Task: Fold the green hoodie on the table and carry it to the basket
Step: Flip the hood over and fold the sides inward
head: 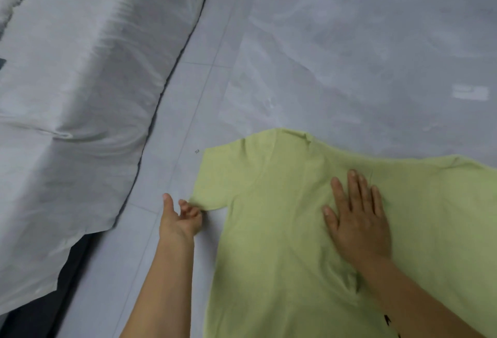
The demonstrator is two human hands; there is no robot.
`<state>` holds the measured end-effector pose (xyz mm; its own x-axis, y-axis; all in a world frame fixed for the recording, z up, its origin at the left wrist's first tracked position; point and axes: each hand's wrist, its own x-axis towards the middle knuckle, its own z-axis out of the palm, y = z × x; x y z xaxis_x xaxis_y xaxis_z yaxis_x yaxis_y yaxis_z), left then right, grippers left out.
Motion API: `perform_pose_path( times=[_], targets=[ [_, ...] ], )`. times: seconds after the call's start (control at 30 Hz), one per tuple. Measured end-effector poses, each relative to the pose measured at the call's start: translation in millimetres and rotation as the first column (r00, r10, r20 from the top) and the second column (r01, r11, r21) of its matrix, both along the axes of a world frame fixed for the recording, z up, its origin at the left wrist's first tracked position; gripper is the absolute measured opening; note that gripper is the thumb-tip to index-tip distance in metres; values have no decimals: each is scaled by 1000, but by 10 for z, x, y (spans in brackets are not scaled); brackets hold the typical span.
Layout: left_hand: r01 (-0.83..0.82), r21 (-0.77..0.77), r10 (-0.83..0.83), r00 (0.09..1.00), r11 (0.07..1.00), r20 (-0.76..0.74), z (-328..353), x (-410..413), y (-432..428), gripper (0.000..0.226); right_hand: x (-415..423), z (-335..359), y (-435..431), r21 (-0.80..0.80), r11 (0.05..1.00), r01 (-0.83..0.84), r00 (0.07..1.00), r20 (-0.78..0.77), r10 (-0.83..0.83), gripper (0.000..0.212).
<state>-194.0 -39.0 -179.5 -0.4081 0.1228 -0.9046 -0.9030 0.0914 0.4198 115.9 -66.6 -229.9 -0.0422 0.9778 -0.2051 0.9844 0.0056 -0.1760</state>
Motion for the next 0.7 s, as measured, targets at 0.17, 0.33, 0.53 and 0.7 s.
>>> perform_pose_path(
  times=[0.17, 0.33, 0.53, 0.7],
  targets=[
    [399, -675, -685, 694, 621, -220, -68, -176, -13, 48, 2, -25, -17, 28, 1000, 4, 1000, 8, -4, 65],
    [708, -570, -817, 566, 416, 108, -125, -295, 86, 71, -24, 0, 3, 48, 999, 6, 1000, 5, -7, 64],
    [620, -259, -651, 757, 741, -50, -396, -486, 265, 32, -12, -41, 40, 43, 999, -9, 999, 31, 8, 64],
    [165, 417, -183, 983, 894, 2, -238, -587, 154, 87, -10, -28, 41, 40, 999, -2, 999, 38, 0, 64]
  ],
)
